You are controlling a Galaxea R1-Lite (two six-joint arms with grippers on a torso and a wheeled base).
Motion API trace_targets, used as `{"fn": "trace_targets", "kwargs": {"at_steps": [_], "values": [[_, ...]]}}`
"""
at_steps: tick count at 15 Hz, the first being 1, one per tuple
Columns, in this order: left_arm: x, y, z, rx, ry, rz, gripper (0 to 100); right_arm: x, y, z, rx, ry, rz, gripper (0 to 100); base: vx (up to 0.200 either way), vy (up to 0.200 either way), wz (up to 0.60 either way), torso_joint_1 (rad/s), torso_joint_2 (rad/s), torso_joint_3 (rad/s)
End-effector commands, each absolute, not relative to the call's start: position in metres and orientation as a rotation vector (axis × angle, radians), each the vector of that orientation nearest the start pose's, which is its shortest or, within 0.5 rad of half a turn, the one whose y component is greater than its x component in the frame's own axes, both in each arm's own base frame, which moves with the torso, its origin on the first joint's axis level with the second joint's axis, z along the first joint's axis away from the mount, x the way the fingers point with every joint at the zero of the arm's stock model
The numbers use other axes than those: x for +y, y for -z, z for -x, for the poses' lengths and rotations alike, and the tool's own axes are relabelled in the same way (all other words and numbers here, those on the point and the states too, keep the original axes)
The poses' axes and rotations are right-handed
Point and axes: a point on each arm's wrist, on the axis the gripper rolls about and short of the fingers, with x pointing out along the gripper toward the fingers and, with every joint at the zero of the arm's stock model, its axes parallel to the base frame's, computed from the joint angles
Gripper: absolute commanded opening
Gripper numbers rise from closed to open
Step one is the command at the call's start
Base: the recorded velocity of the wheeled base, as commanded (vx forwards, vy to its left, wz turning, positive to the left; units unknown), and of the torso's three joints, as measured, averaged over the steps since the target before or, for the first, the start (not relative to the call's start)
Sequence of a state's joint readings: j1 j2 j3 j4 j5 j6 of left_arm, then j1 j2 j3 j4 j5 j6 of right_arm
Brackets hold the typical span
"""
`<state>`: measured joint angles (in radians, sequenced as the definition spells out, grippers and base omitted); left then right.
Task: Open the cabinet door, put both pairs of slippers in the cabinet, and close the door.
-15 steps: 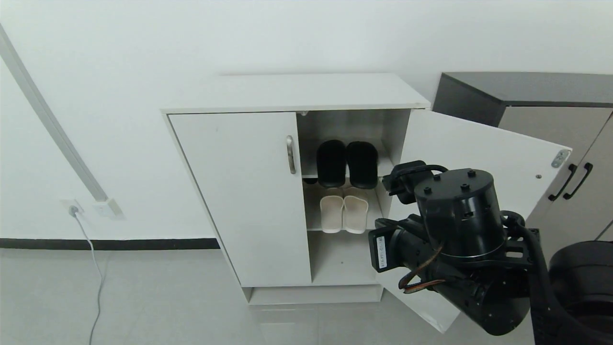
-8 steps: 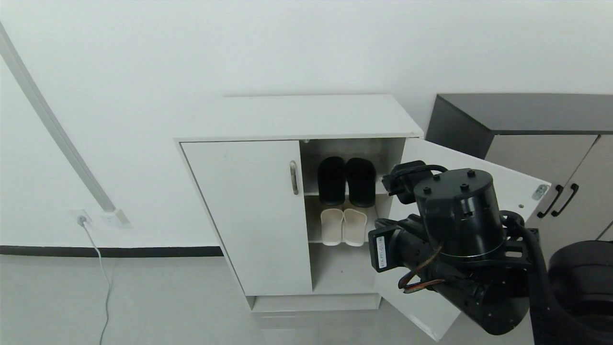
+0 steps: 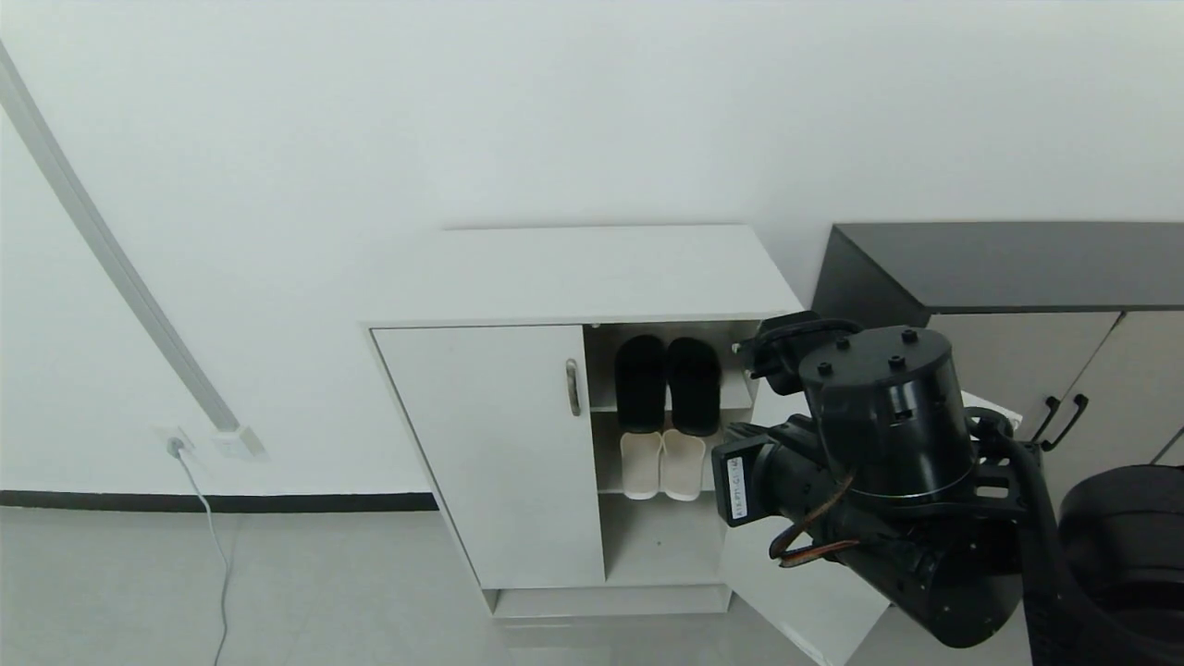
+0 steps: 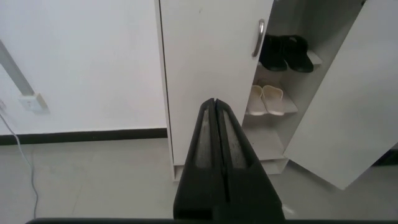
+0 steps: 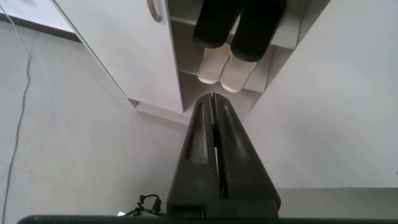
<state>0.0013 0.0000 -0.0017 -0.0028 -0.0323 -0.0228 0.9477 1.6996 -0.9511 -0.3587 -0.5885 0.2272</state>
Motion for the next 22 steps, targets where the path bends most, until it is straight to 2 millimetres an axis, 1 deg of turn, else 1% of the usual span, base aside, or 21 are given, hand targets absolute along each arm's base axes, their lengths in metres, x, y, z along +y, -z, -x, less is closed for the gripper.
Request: {"fn": "trace_targets", "kwargs": {"at_steps": [1,8,14,21,22], "values": [[-0.0008,-0.0762,0.0229,-0.004,0.031,0.023,0,0.2442,-0.1959,-0.1907,0.320,-0.321,0.050,0,0.000,0.000,0.00,0.242,-0.56,-0.330],[-0.0008,-0.0762,0.0229,-0.004,0.031,0.023,0,0.2432,-0.1937,-0.1906,0.325,-0.318,0.053,0,0.000,0.000,0.00,0.248,-0.56,-0.310],[-0.0008,-0.0762,0.0229,-0.004,0.031,0.023,0,0.2424,-0.1911,-0.1900,0.331,-0.319,0.074,0,0.000,0.000,0.00,0.020,-0.04,-0.022],[-0.0008,-0.0762,0.0229,-0.004,0.031,0.023,0,0.2413,-0.1920,-0.1927,0.327,-0.311,0.069,0,0.000,0.000,-0.60,0.006,0.00,0.002],[-0.0008,-0.0762,0.0229,-0.004,0.031,0.023,0,0.2403,-0.1892,-0.1967,0.334,-0.296,0.074,0,0.000,0.000,0.00,0.000,0.00,0.000]]}}
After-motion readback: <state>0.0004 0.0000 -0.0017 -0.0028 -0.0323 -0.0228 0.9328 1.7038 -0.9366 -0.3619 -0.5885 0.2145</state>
